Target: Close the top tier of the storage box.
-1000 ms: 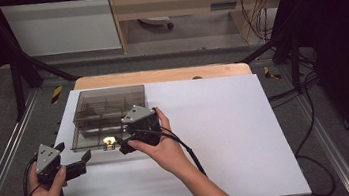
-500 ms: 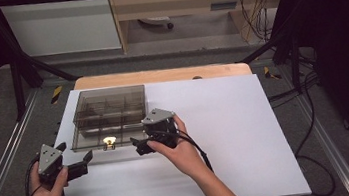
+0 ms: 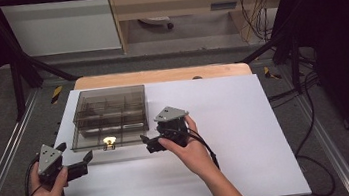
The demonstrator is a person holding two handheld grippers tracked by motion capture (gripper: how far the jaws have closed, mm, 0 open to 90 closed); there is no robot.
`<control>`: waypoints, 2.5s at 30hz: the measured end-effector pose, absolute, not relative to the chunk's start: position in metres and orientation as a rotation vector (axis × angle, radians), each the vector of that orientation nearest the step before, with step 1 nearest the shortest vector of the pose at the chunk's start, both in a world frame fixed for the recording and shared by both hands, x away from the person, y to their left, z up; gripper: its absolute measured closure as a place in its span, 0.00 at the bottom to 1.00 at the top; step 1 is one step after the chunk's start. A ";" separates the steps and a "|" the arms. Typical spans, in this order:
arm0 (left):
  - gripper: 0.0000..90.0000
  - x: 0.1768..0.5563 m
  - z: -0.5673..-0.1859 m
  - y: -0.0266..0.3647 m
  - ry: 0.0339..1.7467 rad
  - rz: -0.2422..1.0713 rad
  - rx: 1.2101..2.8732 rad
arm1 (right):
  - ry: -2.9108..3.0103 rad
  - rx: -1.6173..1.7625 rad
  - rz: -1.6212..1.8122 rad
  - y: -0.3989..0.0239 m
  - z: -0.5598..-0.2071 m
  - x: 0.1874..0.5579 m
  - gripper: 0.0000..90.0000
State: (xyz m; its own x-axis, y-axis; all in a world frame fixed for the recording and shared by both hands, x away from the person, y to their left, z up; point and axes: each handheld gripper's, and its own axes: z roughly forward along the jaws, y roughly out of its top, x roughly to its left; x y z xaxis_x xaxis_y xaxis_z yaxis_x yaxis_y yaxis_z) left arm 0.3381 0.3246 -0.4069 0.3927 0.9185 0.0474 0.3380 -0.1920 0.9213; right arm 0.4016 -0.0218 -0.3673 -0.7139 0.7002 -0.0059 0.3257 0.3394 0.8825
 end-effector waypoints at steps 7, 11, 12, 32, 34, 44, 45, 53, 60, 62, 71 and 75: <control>0.06 0.338 -0.407 0.325 1.109 0.791 1.723 | 2.214 0.953 1.311 -0.038 -0.370 0.402 0.03; 0.06 0.339 -0.408 0.324 1.113 0.779 1.723 | 2.209 0.963 1.262 -0.050 -0.370 0.403 0.04; 0.06 0.339 -0.408 0.324 1.109 0.781 1.728 | 2.201 0.974 1.268 -0.054 -0.370 0.403 0.04; 0.05 0.339 -0.409 0.323 1.090 0.767 1.722 | 2.189 1.068 1.217 -0.085 -0.357 0.402 0.03; 0.05 0.339 -0.410 0.322 1.091 0.764 1.713 | 2.171 1.098 1.228 -0.095 -0.356 0.403 0.03; 0.05 0.333 -0.412 0.322 1.110 0.769 1.680 | 2.096 1.159 1.225 -0.134 -0.351 0.406 0.04; 0.05 0.333 -0.413 0.321 1.109 0.771 1.678 | 2.093 1.156 1.222 -0.137 -0.352 0.406 0.04; 0.05 0.333 -0.413 0.323 1.121 0.768 1.665 | 2.064 1.198 1.187 -0.168 -0.355 0.400 0.04; 0.05 0.332 -0.410 0.322 1.102 0.764 1.665 | 2.011 1.262 1.138 -0.199 -0.365 0.398 0.04; 0.05 0.332 -0.408 0.322 1.096 0.757 1.663 | 2.003 1.272 1.116 -0.204 -0.367 0.399 0.04; 0.05 0.329 -0.402 0.317 1.033 0.746 1.677 | 1.981 1.313 1.164 -0.223 -0.391 0.383 0.04; 0.05 0.327 -0.400 0.320 1.073 0.769 1.665 | 1.987 1.341 1.169 -0.225 -0.401 0.369 0.06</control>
State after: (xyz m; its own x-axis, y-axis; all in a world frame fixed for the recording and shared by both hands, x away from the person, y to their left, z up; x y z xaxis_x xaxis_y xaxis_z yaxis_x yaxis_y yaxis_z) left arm 0.3271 0.3197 -0.4001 0.4110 0.9116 0.0036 0.2963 -0.1373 0.9452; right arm 0.3694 -0.2246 -0.4008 -0.4119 0.9080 0.0764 0.5080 0.1592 0.8465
